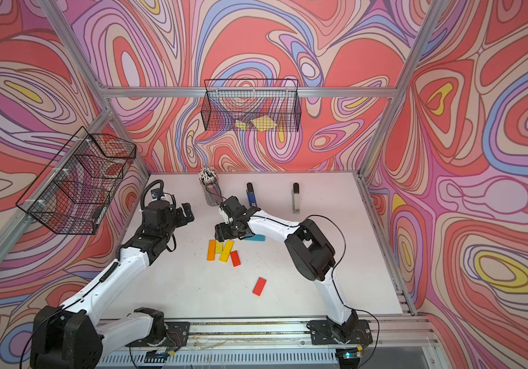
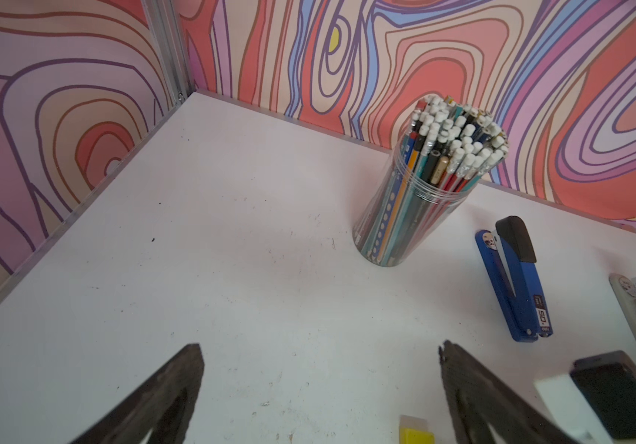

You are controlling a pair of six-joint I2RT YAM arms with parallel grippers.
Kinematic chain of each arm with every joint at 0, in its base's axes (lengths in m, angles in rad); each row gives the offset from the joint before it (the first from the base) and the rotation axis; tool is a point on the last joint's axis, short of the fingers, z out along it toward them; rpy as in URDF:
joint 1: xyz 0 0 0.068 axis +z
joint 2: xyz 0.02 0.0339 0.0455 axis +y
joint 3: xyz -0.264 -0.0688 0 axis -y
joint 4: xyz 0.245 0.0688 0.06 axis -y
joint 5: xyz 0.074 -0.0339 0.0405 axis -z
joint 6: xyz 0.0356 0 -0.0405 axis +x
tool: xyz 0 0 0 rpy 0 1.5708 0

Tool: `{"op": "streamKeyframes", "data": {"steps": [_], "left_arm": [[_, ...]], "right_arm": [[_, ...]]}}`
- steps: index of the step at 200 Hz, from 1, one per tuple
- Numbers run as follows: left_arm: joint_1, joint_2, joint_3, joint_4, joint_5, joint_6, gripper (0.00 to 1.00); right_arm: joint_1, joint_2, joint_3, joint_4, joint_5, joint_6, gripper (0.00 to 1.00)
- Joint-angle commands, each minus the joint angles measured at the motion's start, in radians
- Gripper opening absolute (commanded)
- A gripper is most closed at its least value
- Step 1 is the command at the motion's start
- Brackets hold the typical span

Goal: Assemble the letter p with building blocks
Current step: Pick up the building block from the center of the board.

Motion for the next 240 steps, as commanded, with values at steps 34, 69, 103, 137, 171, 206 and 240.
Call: {"op": "streamKeyframes", "data": {"steps": [34, 69, 103, 137, 171, 206, 240], "left_arm": [[0.09, -0.006, -0.004, -0.08, -0.009, -0.087, 0.99], [0.097, 0.001, -0.009, -0.068, 0.007, -0.092, 0.99], [0.099, 0.004, -0.02, -0.055, 0.028, -0.097, 0.99], [0.104, -0.009, -0.034, -0.049, 0.016, -0.095, 0.99], [0.127, -0.024, -0.041, -0.055, 0.007, -0.092, 0.99], [0.146, -0.031, -0.041, -0.059, 0.01, -0.099, 0.99], [0.148, -0.032, -0.044, -0.062, 0.014, -0.1, 0.99]], "right_arm": [[0.025, 0.096, 0.118, -0.111, 0.193, 0.023, 0.64], [0.066, 0.134, 0.164, -0.139, 0.224, 0.035, 0.62], [0.074, 0.149, 0.177, -0.127, 0.228, 0.062, 0.62], [0.077, 0.186, 0.219, -0.156, 0.251, 0.063, 0.66], [0.077, 0.212, 0.232, -0.162, 0.274, 0.057, 0.63], [0.083, 0.238, 0.25, -0.172, 0.304, 0.042, 0.44], [0.087, 0.268, 0.282, -0.188, 0.299, 0.033, 0.33]]}}
